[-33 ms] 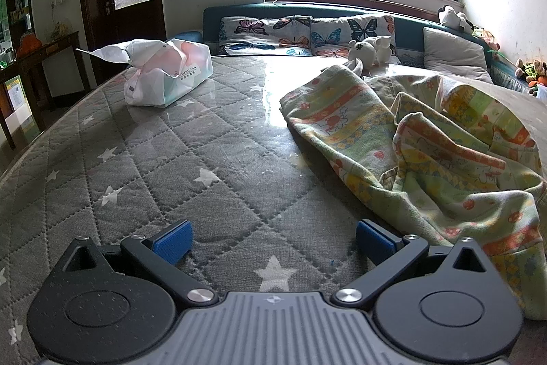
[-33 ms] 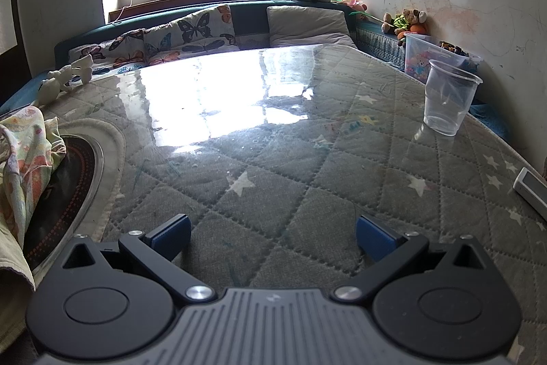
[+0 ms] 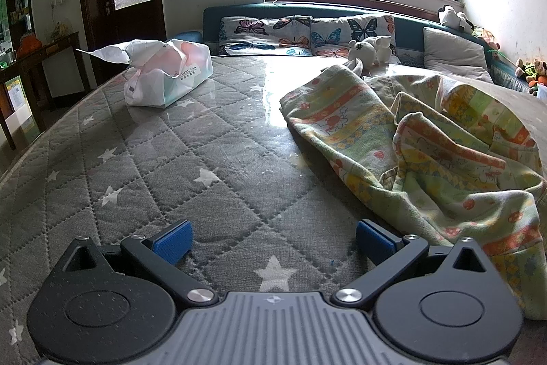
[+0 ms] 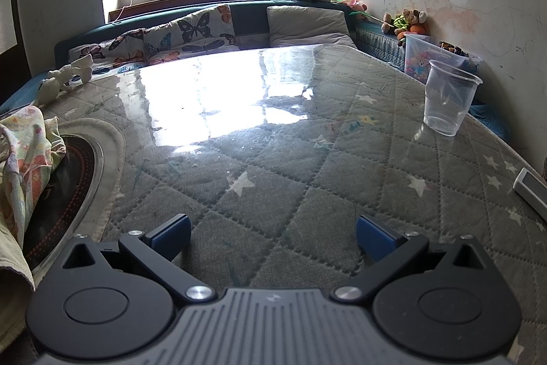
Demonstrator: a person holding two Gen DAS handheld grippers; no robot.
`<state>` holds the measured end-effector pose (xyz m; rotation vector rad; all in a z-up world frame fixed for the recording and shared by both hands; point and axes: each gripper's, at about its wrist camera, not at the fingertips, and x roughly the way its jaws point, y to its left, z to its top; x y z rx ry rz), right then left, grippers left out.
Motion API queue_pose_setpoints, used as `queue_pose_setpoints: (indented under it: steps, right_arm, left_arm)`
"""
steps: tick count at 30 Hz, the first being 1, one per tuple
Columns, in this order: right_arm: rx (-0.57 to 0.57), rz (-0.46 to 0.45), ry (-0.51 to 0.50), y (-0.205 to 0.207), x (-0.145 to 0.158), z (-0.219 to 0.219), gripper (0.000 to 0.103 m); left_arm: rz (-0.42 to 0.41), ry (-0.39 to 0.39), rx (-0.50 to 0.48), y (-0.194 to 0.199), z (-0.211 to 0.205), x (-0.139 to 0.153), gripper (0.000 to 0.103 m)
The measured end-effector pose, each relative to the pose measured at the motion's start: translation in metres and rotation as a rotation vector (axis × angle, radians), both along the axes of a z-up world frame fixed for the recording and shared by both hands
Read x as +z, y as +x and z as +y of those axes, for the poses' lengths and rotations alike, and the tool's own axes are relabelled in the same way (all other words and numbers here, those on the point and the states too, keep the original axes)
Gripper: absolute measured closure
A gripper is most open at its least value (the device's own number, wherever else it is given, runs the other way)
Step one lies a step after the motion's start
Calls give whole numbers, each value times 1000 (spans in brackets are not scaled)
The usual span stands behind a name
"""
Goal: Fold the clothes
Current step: 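Approach the crumpled striped shirt with both tools open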
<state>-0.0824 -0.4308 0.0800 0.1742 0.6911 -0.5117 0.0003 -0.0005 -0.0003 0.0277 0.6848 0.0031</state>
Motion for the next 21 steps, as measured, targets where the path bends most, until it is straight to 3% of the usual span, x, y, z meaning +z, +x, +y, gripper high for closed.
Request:
queue_pose_setpoints:
  steps: [21]
  right_arm:
    - [-1, -6, 25, 0, 0, -1, 0]
  left_arm:
    - [23, 13, 32, -21, -15, 7, 0]
